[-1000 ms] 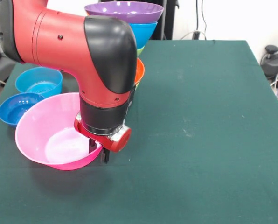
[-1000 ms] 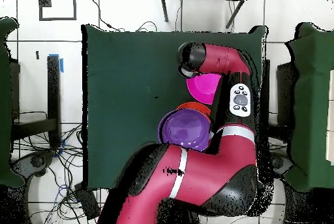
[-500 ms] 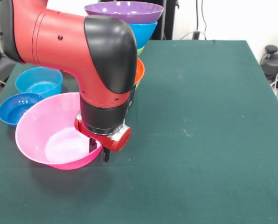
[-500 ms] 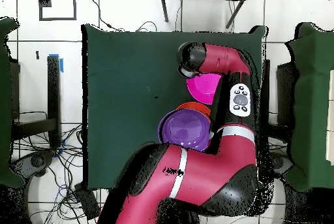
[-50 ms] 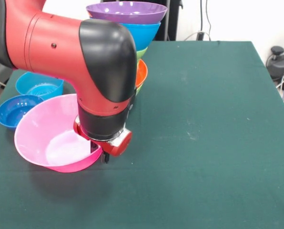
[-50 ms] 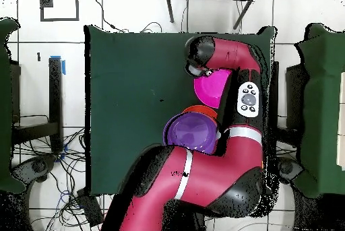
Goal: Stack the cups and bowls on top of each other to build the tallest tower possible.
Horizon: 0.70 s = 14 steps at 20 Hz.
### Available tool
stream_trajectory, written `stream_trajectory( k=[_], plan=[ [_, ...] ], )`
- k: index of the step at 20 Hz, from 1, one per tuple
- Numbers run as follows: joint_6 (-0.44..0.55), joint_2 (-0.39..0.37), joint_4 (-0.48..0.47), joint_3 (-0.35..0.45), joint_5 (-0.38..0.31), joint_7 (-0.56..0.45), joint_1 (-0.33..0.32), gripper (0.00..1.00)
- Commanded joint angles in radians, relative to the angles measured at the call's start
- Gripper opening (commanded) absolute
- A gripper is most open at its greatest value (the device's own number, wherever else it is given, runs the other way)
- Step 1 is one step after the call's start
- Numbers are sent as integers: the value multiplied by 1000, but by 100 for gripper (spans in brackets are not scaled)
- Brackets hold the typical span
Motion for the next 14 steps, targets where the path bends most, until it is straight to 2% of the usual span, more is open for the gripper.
stream_trajectory(
  k=[1,7,14],
  plan=[
    [143,90,-83,100,-69,-309,17,0],
    [161,51,-59,88,-52,-298,28,0],
    [218,25,-74,79,-44,-303,37,0]
  ],
)
